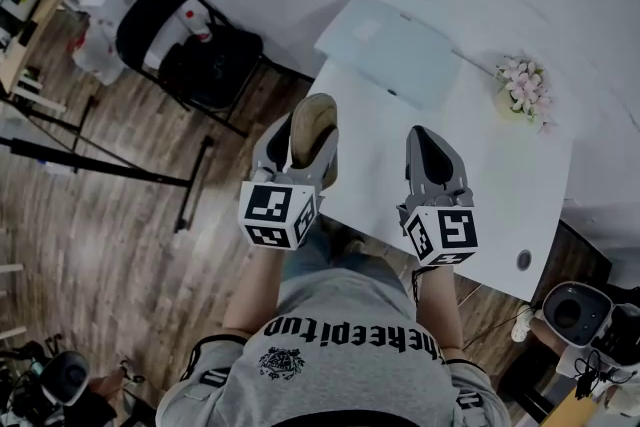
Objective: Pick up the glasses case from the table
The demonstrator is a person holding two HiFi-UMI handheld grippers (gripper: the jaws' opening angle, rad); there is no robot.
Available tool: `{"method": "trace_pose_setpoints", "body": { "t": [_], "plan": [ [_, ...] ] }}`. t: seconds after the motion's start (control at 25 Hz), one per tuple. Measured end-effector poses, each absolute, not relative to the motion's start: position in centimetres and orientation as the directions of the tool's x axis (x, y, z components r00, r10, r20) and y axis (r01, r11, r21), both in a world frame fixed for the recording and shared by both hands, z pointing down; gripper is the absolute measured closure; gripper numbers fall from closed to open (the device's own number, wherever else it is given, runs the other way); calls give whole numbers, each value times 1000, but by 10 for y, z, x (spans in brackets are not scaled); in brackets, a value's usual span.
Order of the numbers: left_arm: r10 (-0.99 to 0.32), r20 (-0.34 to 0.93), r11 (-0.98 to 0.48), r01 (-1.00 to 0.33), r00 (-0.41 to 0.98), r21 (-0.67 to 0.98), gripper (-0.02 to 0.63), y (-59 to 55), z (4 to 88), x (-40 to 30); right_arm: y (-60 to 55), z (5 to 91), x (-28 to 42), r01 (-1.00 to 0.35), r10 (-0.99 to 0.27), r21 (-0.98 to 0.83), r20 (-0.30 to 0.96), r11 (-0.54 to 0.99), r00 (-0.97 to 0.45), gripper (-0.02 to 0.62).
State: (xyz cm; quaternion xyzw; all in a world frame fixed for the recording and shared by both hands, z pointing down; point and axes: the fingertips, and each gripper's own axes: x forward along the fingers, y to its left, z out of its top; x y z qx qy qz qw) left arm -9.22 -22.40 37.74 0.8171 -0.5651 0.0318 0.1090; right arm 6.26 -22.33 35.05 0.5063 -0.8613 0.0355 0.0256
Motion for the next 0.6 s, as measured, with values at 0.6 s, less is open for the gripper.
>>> {"method": "trace_pose_setpoints", "body": {
  "t": [0.6],
  "plan": [
    [-952,14,-302,-947,305,110,304,-186,328,-102,-197,332,62,-856,-855,-4,37,517,-517,592]
  ]
}}
